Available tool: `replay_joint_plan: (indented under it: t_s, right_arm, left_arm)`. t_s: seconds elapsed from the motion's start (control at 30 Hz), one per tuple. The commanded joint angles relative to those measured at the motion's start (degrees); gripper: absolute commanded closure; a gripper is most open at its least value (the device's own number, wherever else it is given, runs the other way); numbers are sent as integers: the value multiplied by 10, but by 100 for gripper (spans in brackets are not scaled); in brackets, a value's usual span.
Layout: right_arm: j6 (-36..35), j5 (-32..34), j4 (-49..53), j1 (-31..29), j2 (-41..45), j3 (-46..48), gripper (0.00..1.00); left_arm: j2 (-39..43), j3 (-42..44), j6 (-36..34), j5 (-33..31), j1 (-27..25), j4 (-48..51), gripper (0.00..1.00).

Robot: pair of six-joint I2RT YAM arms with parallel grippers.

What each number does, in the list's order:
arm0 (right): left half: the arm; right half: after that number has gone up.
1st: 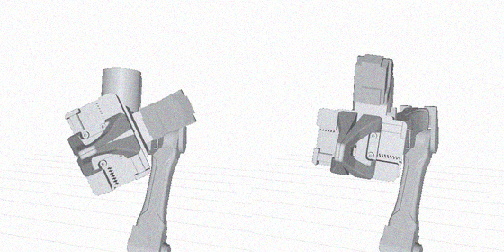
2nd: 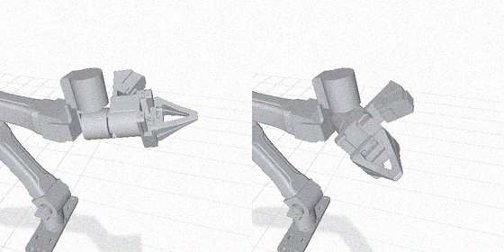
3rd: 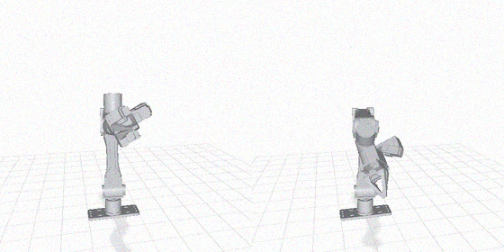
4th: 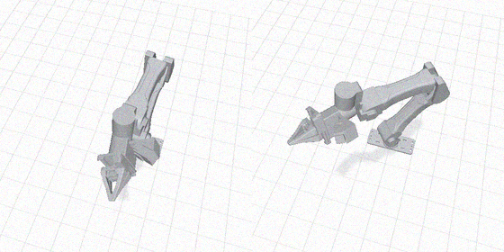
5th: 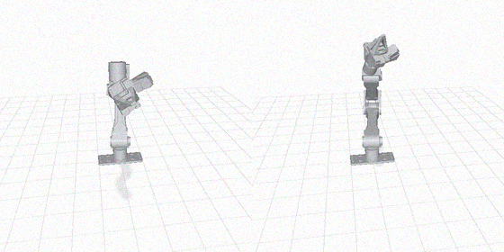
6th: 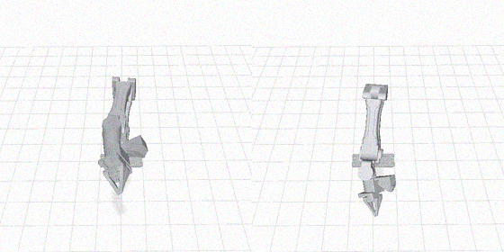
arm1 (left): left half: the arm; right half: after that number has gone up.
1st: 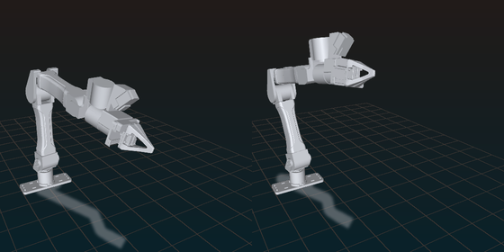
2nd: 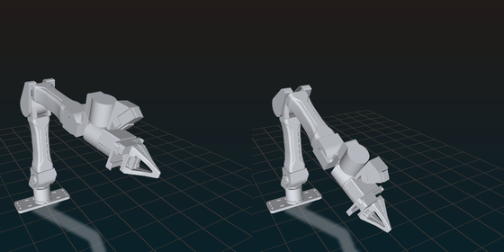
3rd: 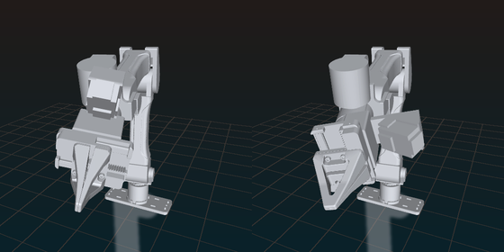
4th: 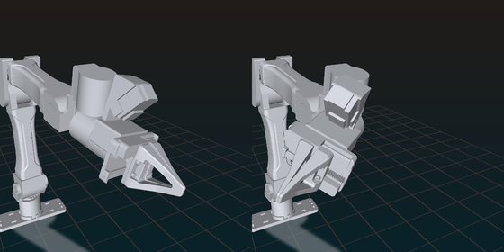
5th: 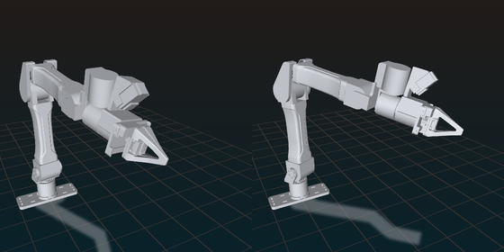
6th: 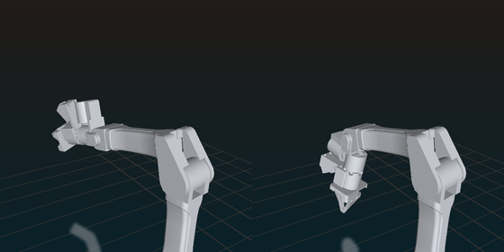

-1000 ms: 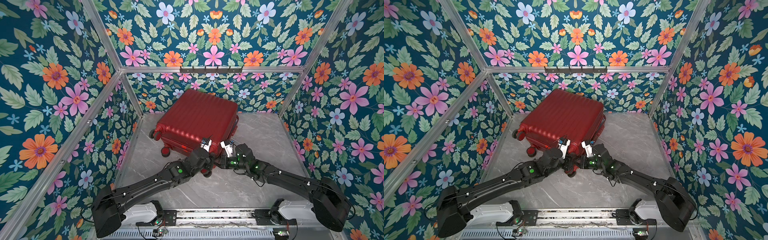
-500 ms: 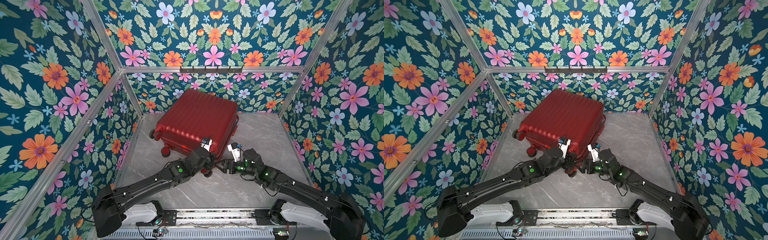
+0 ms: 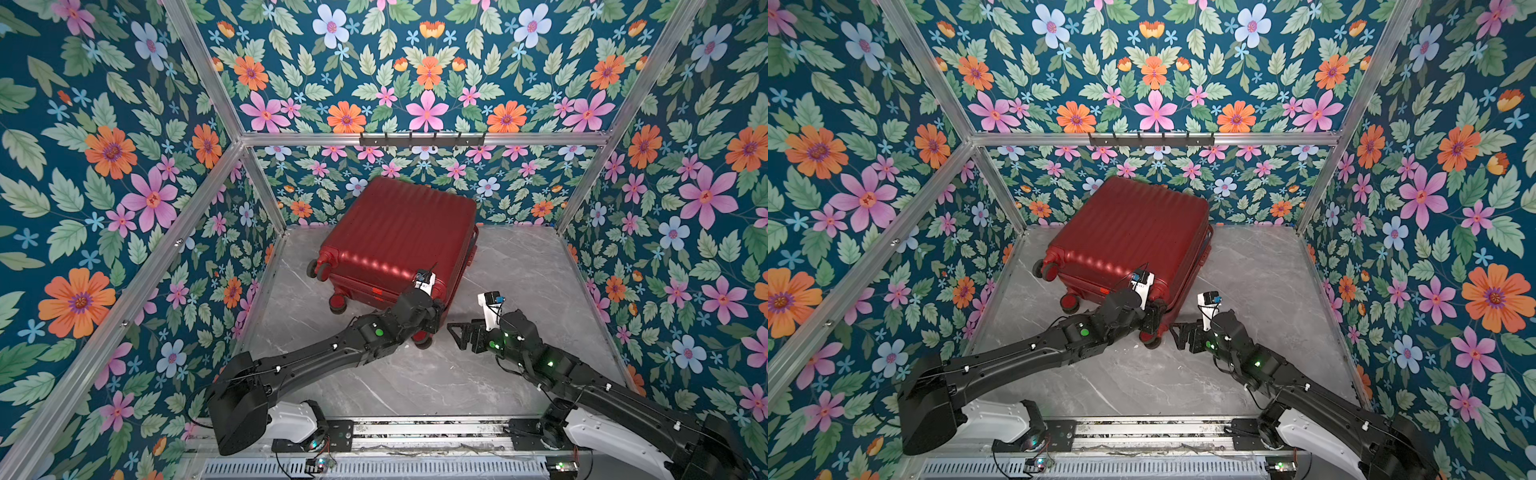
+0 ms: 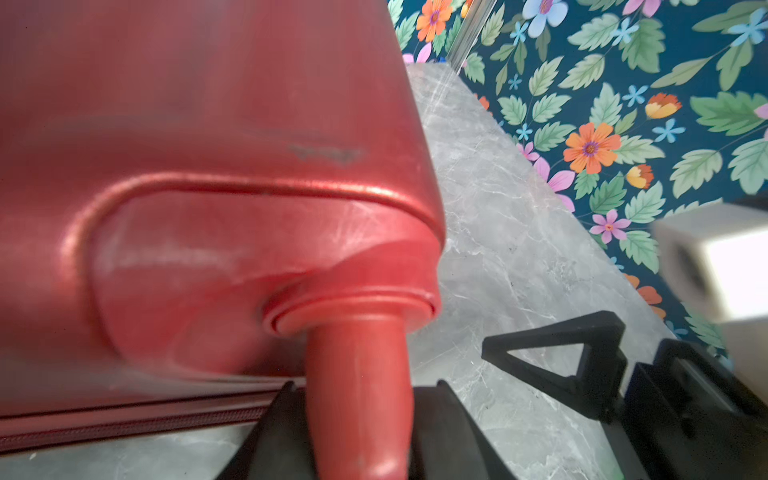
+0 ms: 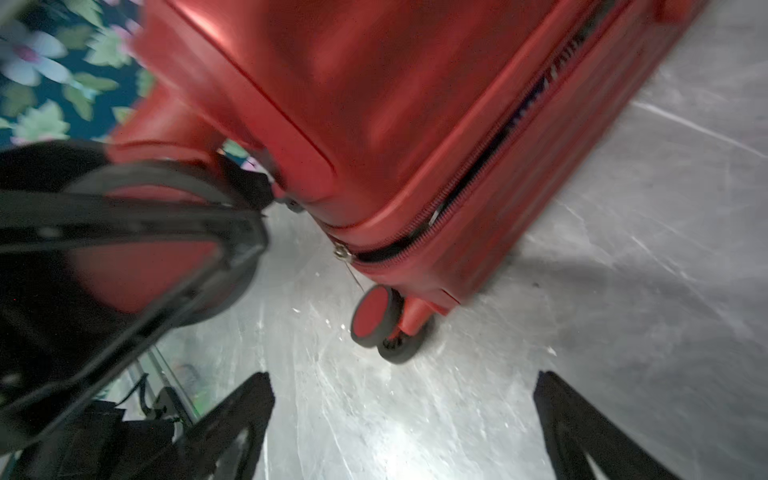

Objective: Pack the luggage

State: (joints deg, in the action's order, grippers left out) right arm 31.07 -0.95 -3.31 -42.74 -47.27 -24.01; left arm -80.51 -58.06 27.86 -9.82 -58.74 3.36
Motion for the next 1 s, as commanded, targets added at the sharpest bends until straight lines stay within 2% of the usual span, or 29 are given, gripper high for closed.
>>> replay_joint_plan:
  t_s: [0.0, 0.13, 0.2, 0.33, 0.57, 0.77, 0.97]
  right_arm:
    - [-47, -1, -87, 2, 31, 52, 12]
    - [-67, -30, -181, 18, 31, 93, 15]
    - [-75, -62, -211, 28, 5, 90, 15]
    - [-94, -84, -251, 30, -66, 65, 17]
    - [-58, -135, -349, 64, -200, 23, 28]
    - [-29, -143, -394, 65, -266, 4, 43]
    - [-4, -133, -439, 68, -306, 7, 53]
  left_arm:
    - [-33, -41, -39, 61, 0, -167, 100]
    - [-65, -69, -46, 76, 1, -174, 100]
    - [-75, -77, -48, 81, 1, -177, 100]
    - [-83, -80, -49, 86, 1, -182, 100]
    - [-83, -81, -52, 89, 1, -183, 100]
    - [-81, -82, -55, 90, 0, -183, 100]
    - [-79, -82, -56, 91, 1, -184, 100]
